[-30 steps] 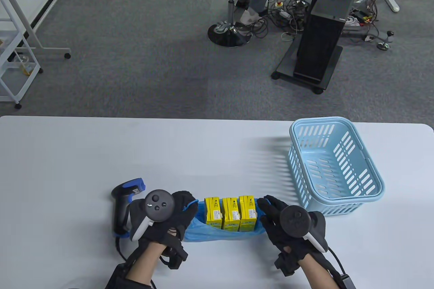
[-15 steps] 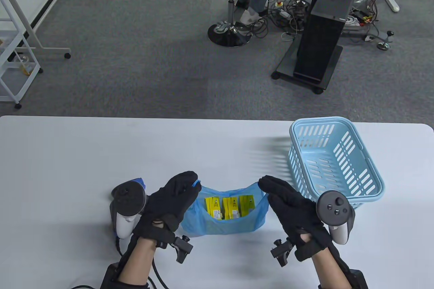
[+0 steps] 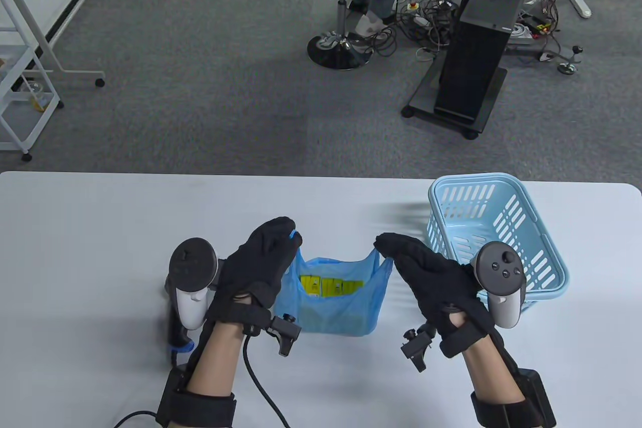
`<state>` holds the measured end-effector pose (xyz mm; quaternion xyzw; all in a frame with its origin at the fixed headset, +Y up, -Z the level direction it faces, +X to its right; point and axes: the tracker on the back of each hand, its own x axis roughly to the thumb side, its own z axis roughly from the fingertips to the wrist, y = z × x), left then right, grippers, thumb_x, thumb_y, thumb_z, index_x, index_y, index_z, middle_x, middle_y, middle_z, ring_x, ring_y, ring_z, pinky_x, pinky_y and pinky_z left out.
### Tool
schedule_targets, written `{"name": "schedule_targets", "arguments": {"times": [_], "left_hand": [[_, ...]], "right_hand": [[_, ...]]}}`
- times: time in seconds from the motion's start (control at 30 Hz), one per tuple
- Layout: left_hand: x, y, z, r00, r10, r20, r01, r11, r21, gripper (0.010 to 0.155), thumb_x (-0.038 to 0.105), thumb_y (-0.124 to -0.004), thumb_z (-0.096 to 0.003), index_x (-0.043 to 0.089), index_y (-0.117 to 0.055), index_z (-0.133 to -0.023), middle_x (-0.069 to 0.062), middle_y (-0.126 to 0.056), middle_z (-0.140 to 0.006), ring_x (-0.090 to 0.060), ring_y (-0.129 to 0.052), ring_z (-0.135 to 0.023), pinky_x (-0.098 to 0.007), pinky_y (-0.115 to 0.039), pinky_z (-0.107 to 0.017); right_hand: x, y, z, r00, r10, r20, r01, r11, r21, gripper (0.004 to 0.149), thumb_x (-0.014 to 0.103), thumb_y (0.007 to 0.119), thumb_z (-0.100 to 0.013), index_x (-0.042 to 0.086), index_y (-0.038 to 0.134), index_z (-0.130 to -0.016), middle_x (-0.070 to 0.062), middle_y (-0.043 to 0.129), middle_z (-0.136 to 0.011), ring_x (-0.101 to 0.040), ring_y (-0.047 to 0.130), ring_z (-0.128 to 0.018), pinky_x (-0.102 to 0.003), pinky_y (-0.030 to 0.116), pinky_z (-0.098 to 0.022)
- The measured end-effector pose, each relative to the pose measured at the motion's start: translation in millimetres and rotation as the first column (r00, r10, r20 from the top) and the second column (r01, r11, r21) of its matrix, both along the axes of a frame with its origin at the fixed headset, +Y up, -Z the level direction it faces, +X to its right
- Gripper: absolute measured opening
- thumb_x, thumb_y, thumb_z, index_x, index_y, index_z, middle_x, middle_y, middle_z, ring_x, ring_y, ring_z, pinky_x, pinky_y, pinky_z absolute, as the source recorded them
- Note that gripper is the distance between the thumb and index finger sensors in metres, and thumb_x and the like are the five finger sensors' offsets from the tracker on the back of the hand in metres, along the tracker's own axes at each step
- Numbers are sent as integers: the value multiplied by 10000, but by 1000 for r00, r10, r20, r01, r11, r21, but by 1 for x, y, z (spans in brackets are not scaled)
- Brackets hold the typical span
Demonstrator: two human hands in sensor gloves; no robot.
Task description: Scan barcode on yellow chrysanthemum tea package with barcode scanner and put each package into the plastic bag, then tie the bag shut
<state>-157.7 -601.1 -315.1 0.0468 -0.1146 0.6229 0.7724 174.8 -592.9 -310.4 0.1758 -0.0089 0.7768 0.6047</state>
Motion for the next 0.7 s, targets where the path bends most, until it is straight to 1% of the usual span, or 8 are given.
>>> {"name": "schedule_targets", "arguments": {"times": [0.17,0.27,0.33,0.37,0.4,0.5,0.57,0.7], "left_hand": [[-6,-2,7,979,-181,-94,189,979,75,453,370,-804,-521,111,-847,-891,-164,-715,-1051,-489,-678,-1005,-670,-578,-655],[-7,0,14,928,-362,-86,368,927,74,601,459,-820,-512,86,-784,-982,-182,-673,-1085,-502,-652,-1023,-686,-554,-667],[-6,1,19,880,-467,-84,473,878,73,664,502,-822,-504,78,-765,-1011,-192,-648,-1105,-508,-634,-1036,-695,-543,-671],[-6,1,20,863,-498,-83,504,861,72,694,518,-826,-497,78,-754,-1028,-203,-632,-1117,-517,-621,-1042,-700,-538,-672],[-7,0,22,836,-545,-70,548,834,58,728,536,-827,-493,82,-728,-1054,-209,-606,-1133,-530,-594,-1054,-712,-520,-677],[-13,-6,29,777,-621,-106,626,779,31,845,595,-825,-472,96,-626,-1124,-213,-519,-1176,-544,-512,-1090,-738,-466,-691],[-21,-13,32,748,-656,-105,659,752,-2,931,645,-818,-457,105,-539,-1163,-226,-445,-1204,-562,-413,-1113,-764,-410,-695],[-26,-29,31,653,-755,-60,753,656,-56,1077,750,-780,-430,152,-350,-1216,-234,-232,-1238,-572,-101,-1101,-795,-106,-636]], "right_hand": [[3,-6,5,998,65,23,-65,997,42,562,365,689,-422,169,797,-938,-112,713,-1000,-346,724,-922,-581,584,-693],[3,-5,7,982,185,38,-187,978,88,590,394,687,-423,204,753,-978,-94,687,-1024,-343,701,-946,-588,577,-697],[1,-6,10,967,251,48,-255,962,97,657,435,699,-417,221,662,-1037,-115,617,-1065,-367,641,-980,-602,551,-705],[1,-6,12,961,273,56,-277,955,105,770,474,709,-410,223,489,-1104,-153,518,-1102,-390,581,-1004,-615,522,-713],[1,-8,15,940,324,110,-336,933,126,858,513,715,-398,233,347,-1120,-168,429,-1124,-402,535,-1021,-628,498,-718],[3,-16,22,846,485,220,-523,836,165,1007,589,706,-378,125,185,-1104,-182,335,-1126,-408,506,-1034,-638,491,-719],[6,-25,24,776,574,261,-620,770,150,1030,617,701,-366,113,187,-1103,-185,338,-1126,-413,490,-1040,-645,487,-716],[4,-45,26,727,660,190,-681,727,84,1065,663,701,-341,104,229,-1115,-196,318,-1135,-444,407,-1056,-678,425,-718]]}}
